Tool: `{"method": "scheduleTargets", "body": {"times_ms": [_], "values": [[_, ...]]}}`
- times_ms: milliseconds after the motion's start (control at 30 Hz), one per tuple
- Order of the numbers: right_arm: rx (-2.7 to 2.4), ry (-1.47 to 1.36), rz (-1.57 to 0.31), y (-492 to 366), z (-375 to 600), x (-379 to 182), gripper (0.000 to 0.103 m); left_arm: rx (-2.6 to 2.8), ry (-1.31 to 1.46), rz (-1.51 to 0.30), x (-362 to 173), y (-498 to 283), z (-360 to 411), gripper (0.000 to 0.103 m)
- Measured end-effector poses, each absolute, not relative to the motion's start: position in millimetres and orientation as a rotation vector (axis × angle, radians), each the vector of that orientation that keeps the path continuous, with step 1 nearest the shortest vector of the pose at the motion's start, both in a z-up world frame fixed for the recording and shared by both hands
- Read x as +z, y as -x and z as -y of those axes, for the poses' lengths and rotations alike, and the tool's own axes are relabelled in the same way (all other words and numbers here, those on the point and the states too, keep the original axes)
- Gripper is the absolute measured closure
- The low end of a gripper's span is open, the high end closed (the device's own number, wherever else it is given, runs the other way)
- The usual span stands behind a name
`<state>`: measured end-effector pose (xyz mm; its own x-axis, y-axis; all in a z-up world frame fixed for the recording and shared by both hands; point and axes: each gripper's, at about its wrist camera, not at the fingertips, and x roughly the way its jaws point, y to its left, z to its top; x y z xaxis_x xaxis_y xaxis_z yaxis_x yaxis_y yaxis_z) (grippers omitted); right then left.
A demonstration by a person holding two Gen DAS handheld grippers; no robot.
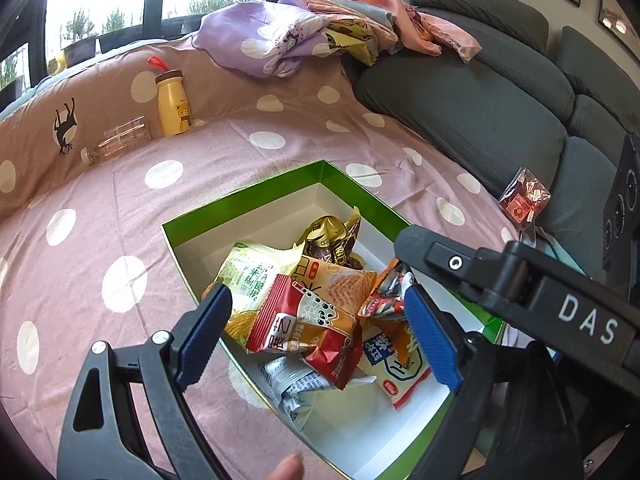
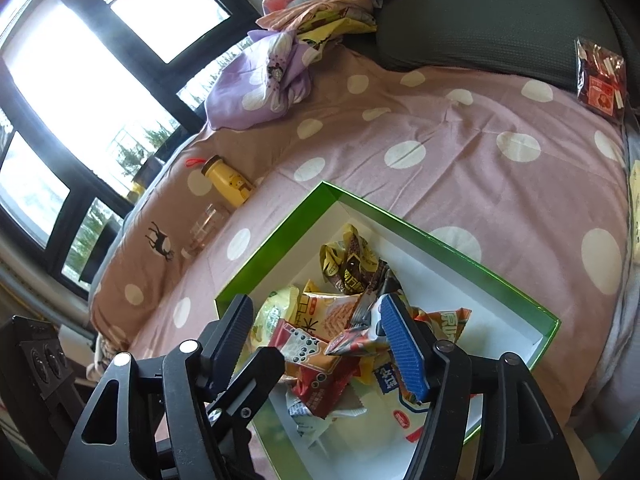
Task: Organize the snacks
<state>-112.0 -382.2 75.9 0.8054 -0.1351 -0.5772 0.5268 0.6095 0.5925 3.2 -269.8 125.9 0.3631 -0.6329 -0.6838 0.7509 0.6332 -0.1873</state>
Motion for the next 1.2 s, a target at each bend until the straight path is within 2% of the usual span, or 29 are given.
{"method": "scheduleTargets", "body": {"times_ms": [100, 133, 167, 300, 600, 1200], "values": [[-0.414, -0.827, -0.512, 114.1, 380.9, 77.7, 0.022, -0.878, -0.158, -0.799, 129.7, -2.4, 265.0, 0.011], [-0.416, -0.826, -0.508, 115.1, 380.9, 78.5, 0.022, -0.871, -0.157, -0.795, 131.2, -1.7, 262.9, 0.008], [-0.418, -0.826, -0.505, 116.2, 380.5, 79.3, 0.021, -0.863, -0.156, -0.789, 132.8, -0.8, 260.7, 0.0], [-0.439, -0.81, -0.505, 118.0, 378.5, 82.0, 0.013, -0.859, -0.136, -0.779, 137.9, -0.2, 251.2, 0.001], [-0.479, -0.744, -0.519, 118.3, 371.8, 89.7, 0.005, -0.83, -0.137, -0.773, 142.7, 3.2, 241.0, 0.001], [-0.562, -0.731, -0.578, 119.6, 372.5, 86.7, 0.003, -0.829, -0.133, -0.822, 134.4, 5.3, 236.3, 0.001]]}}
